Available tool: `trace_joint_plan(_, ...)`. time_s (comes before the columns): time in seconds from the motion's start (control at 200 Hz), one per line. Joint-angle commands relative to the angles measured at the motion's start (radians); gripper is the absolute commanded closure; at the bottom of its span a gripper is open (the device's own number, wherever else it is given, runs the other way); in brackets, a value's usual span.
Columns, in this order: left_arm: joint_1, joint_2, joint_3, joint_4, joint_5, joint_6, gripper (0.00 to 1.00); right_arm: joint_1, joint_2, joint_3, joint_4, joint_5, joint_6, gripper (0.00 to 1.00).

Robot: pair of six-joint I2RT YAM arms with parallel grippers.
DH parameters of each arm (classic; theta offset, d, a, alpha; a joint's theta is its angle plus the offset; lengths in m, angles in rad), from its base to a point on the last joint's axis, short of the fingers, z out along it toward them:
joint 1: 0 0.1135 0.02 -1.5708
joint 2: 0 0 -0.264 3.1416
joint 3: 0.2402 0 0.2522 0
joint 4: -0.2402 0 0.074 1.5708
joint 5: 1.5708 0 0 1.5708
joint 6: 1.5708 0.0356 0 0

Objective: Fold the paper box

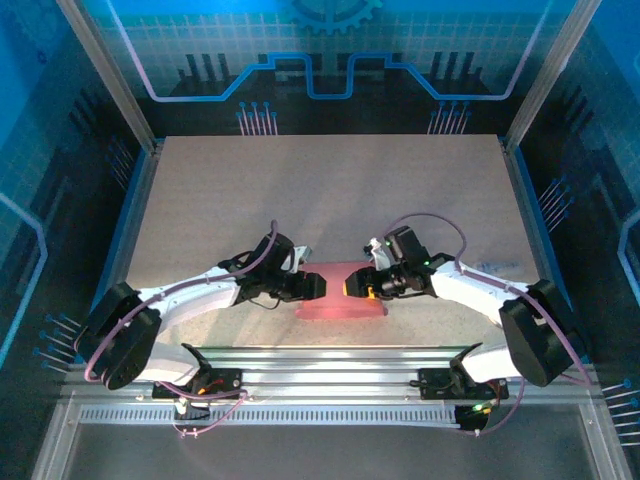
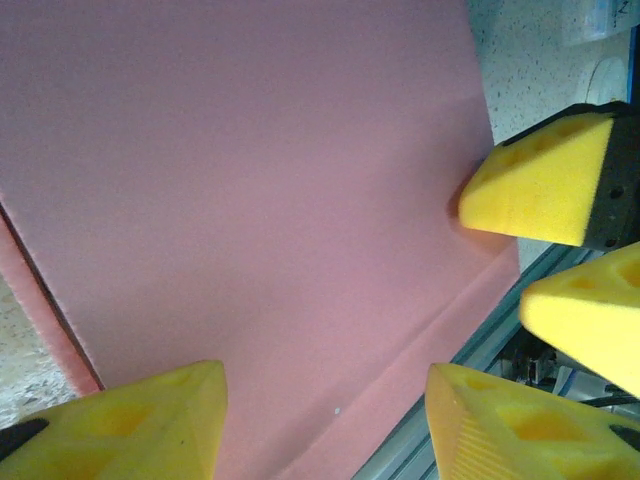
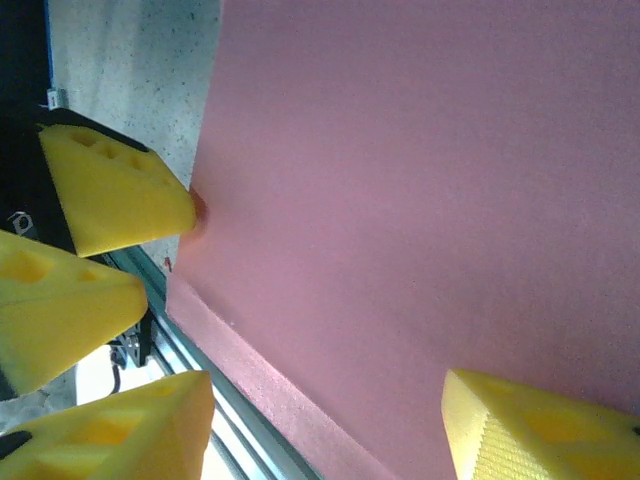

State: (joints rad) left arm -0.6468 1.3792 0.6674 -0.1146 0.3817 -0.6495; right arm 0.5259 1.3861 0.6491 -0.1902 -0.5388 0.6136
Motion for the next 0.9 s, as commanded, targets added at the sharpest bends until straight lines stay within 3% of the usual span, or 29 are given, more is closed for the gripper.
trace_joint_plan(0.0, -0.011, 0.021, -0.020, -0.012, -0.026, -0.001, 0.44, 0.017, 0.025, -0.023, 0.023, 0.020, 0.005, 0.37)
trace_joint_plan(0.67, -0.051, 0.081, 0.000, -0.086, -0.165, 0.002, 0.45, 0.060, 0.084, -0.043, 0.037, 0.128, 0.005, 0.38)
trace_joint_plan(0.896, -0.036, 0.087, 0.058, -0.075, -0.172, -0.006, 0.45, 0.061, 0.068, 0.055, 0.008, 0.146, -0.014, 0.36)
